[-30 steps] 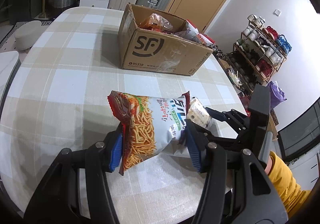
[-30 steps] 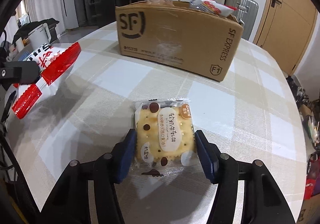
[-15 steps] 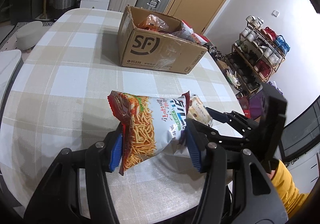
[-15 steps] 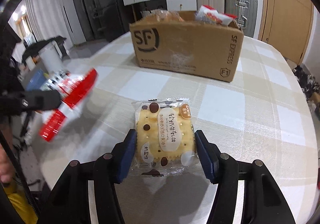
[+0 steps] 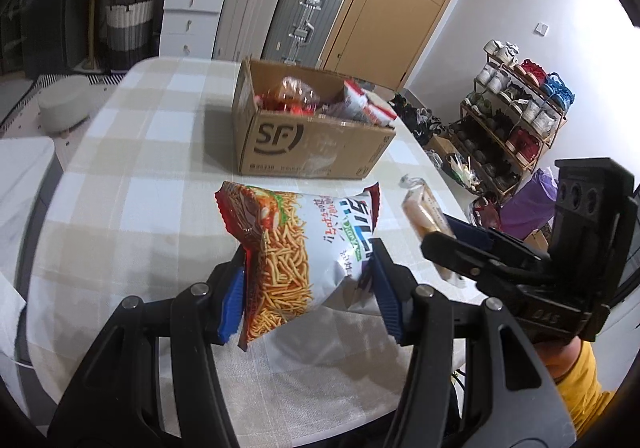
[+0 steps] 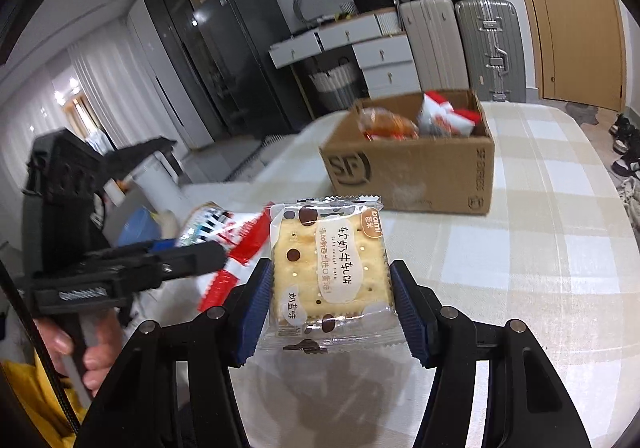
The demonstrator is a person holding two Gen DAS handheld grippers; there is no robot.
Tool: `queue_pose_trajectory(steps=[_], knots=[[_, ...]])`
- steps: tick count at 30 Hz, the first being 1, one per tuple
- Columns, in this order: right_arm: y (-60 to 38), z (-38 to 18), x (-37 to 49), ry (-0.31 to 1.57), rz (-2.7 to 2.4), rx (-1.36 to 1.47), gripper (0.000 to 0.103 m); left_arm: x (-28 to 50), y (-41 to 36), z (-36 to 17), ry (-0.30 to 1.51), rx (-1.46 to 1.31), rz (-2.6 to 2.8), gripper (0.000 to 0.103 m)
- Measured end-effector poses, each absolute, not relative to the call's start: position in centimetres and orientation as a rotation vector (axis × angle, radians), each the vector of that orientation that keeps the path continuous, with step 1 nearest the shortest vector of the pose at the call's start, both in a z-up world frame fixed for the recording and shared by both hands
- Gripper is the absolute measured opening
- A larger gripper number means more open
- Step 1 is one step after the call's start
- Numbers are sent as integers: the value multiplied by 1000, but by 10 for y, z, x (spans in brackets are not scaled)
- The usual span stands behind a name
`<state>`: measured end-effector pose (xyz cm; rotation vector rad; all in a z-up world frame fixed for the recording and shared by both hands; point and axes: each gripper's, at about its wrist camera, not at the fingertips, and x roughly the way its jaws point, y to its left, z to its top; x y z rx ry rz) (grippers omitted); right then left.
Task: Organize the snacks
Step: 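Grasp the cream cracker pack with the right tool, then lift and carry the noodle bag and cracker pack over the SF box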
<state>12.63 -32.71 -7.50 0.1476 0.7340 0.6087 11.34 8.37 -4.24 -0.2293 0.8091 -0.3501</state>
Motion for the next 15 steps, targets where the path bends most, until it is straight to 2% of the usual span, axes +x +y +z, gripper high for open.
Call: queue_pose_trajectory(steps=[15], knots=[[-340,5,115,617,660,207,59,111,75,14,728,-152,-324,52]])
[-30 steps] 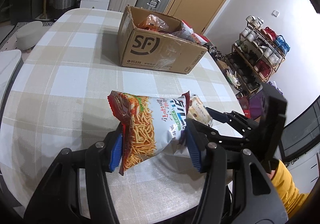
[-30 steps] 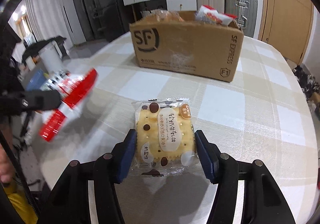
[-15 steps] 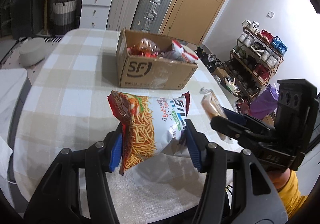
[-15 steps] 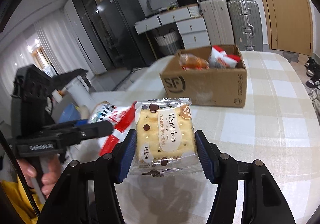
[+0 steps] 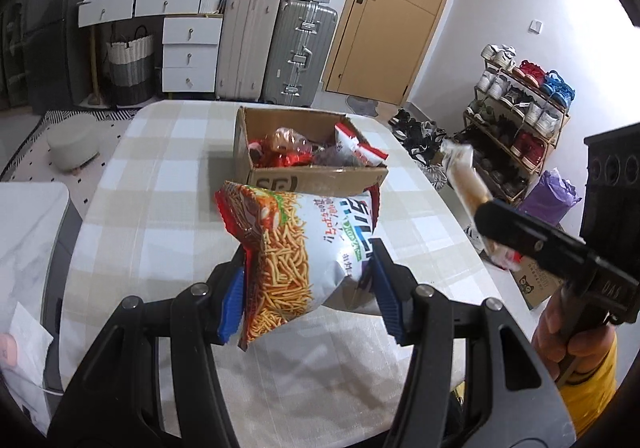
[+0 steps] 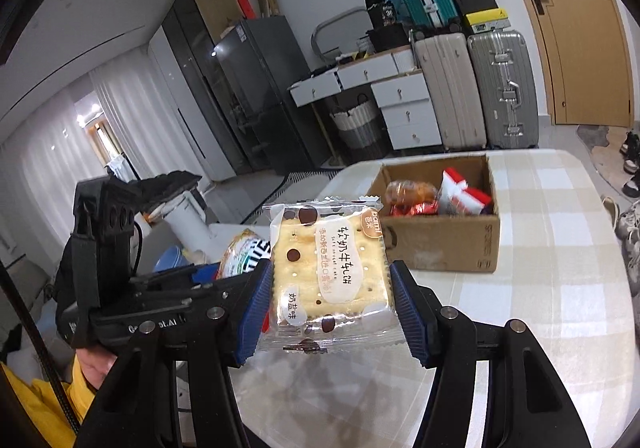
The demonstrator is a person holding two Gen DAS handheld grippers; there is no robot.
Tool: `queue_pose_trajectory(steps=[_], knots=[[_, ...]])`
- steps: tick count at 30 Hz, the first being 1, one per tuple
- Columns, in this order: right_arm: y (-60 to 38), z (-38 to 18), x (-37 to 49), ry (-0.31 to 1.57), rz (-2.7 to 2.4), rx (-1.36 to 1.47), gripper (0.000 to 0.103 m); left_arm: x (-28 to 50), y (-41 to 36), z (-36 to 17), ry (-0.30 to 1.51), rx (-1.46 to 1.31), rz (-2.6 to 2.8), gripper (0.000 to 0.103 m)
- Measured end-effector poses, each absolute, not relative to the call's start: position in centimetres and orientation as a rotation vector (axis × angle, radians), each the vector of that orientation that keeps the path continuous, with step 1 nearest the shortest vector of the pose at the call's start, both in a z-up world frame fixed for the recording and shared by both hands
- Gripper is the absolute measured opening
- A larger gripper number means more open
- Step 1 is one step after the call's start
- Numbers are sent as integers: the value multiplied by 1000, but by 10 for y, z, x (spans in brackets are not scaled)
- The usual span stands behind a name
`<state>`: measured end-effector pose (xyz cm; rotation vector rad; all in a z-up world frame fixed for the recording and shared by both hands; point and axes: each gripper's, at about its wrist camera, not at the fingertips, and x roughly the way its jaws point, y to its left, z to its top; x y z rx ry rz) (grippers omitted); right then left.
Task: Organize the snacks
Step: 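Lift and carry the noodle bag and cracker pack over the SF box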
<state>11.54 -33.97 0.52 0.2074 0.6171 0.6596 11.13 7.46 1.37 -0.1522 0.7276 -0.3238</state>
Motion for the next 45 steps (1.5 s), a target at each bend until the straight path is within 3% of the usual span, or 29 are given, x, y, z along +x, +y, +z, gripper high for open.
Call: queue_pose_trajectory(steps=[23,45], knots=[[-349,60,192,547,640,250,59,217,72,44,733,-161,-328,52],[-355,10,356,732,574,323,59,396,38,-2,885,-203,-320,53]])
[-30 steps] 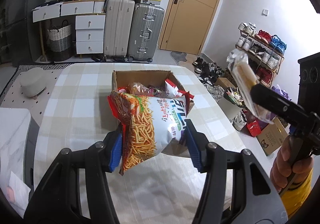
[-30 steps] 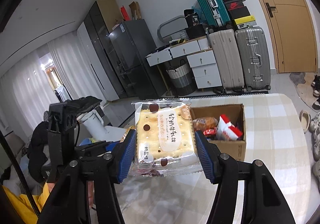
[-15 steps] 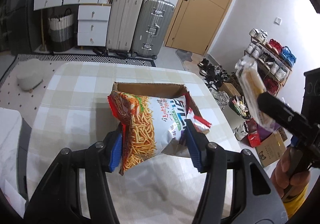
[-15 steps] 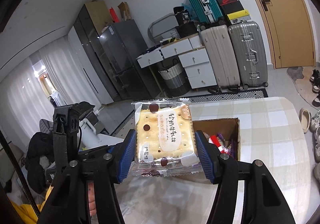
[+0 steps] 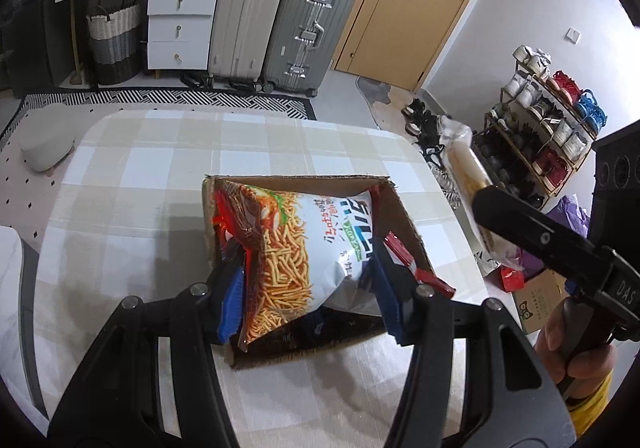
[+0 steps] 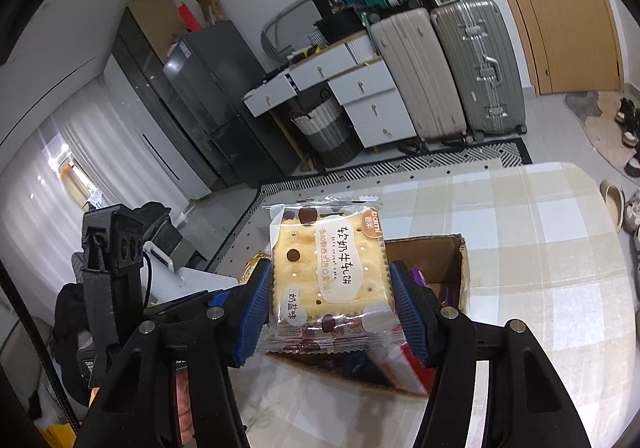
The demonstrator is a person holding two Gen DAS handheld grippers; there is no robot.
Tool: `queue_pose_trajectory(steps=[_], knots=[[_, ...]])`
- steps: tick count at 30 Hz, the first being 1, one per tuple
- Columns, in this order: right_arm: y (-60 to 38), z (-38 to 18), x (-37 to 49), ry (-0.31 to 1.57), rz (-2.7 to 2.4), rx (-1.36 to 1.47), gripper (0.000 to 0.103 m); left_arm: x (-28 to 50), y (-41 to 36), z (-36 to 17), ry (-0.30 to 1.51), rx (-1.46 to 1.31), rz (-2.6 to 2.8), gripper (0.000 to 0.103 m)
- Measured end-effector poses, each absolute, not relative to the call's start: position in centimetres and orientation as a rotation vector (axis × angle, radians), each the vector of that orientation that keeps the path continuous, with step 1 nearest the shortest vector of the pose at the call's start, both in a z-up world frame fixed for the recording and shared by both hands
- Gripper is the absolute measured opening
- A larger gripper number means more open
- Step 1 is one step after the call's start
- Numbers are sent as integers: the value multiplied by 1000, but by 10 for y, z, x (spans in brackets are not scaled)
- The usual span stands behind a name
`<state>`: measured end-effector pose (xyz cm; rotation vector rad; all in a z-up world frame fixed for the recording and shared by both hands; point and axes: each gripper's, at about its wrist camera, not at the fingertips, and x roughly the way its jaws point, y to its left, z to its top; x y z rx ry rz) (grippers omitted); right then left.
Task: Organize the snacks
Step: 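Lift and carry the noodle bag and cracker pack over the SF box, then open both tools to drop the noodle bag and cracker pack into the box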
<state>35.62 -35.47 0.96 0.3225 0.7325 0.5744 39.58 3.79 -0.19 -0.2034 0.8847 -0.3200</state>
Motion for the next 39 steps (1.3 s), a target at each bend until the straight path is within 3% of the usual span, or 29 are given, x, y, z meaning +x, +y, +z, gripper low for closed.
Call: queue_pose_trajectory(steps=[13,34,39], knots=[[-358,-37,410,855,542,343,59,449,21,-42,930,-193,-345,53],[-358,-65,416,935,514,386,59,436,16,-49,932,-151,-344,55],[-361,-66,417,957,499,402,60,429,15,-42,922,-141,-340,70]])
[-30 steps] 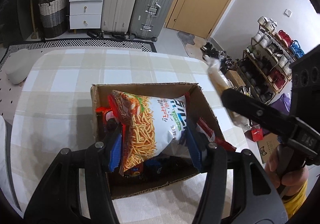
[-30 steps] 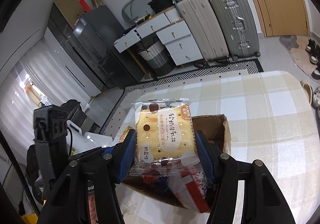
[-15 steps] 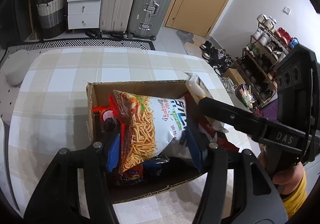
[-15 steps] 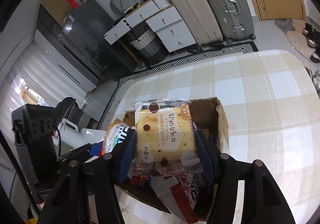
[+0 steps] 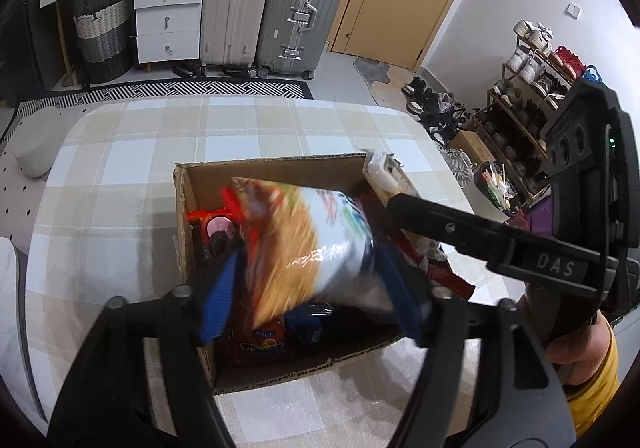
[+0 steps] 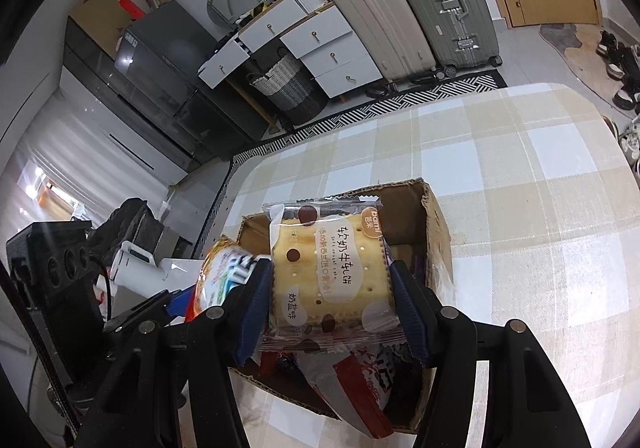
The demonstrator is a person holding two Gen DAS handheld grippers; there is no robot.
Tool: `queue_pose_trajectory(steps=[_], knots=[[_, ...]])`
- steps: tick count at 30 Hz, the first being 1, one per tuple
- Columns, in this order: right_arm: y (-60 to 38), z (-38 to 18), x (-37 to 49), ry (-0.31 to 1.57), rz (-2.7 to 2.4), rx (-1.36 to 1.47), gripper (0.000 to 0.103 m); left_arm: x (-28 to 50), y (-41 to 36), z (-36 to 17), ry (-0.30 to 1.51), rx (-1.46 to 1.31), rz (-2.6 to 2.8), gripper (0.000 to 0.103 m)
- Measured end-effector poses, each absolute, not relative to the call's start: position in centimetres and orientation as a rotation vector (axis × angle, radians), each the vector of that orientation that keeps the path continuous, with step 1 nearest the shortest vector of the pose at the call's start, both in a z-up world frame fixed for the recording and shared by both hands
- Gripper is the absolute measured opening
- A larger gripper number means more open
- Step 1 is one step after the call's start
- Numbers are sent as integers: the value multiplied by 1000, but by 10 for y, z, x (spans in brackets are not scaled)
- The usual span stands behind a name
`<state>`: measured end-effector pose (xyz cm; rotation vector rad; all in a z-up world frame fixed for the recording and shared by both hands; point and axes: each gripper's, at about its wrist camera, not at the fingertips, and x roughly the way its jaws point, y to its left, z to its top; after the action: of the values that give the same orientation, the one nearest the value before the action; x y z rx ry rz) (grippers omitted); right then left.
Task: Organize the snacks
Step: 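Open both tools to drop the noodle bag and cracker pack into the box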
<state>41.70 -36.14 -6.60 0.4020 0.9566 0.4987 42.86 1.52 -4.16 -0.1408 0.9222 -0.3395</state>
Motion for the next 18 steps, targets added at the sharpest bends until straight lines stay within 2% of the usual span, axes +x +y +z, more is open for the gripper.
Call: queue_pose_trajectory(steps=[16,18], knots=[[-360,-58,411,962,476,387,60,400,23,-22,900,-131,-311,70],[-359,-59,411,966,453,368,65,397,24,-22,899,-130,-310,71]])
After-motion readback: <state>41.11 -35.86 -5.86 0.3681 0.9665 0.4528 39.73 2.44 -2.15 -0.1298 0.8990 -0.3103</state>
